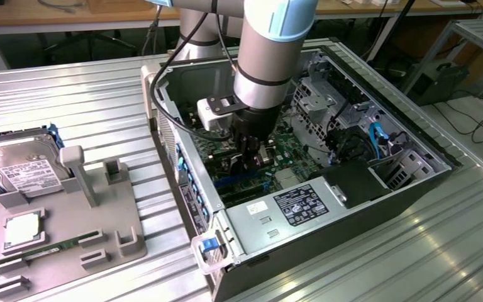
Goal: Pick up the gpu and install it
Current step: 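Insert the gpu into the slot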
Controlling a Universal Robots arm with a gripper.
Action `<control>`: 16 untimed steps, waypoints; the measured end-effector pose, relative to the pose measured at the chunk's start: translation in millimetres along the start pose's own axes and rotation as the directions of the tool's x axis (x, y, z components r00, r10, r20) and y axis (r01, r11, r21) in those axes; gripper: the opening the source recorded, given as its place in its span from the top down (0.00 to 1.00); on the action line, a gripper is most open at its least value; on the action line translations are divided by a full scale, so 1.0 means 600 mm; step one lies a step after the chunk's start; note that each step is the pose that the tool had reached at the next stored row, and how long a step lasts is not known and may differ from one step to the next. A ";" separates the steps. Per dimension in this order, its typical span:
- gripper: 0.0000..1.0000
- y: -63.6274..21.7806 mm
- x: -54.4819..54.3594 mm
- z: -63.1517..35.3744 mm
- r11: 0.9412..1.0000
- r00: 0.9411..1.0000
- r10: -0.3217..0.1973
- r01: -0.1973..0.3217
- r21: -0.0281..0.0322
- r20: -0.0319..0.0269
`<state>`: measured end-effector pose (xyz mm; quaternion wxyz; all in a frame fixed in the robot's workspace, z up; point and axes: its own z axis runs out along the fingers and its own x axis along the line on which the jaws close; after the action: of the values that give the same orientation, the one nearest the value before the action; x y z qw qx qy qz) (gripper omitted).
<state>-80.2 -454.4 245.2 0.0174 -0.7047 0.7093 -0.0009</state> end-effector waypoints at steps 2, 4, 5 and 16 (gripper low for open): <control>0.73 0.000 0.001 0.000 1.000 1.000 0.000 0.000 0.000 0.000; 0.73 0.000 0.003 0.000 1.000 1.000 0.000 0.000 0.000 0.000; 0.73 0.000 0.003 0.000 1.000 1.000 0.000 0.000 0.000 0.000; 0.73 0.000 0.002 0.003 1.000 1.000 0.000 0.000 0.000 0.000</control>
<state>-80.3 -455.3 243.5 0.0174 -0.7047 0.7093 -0.0008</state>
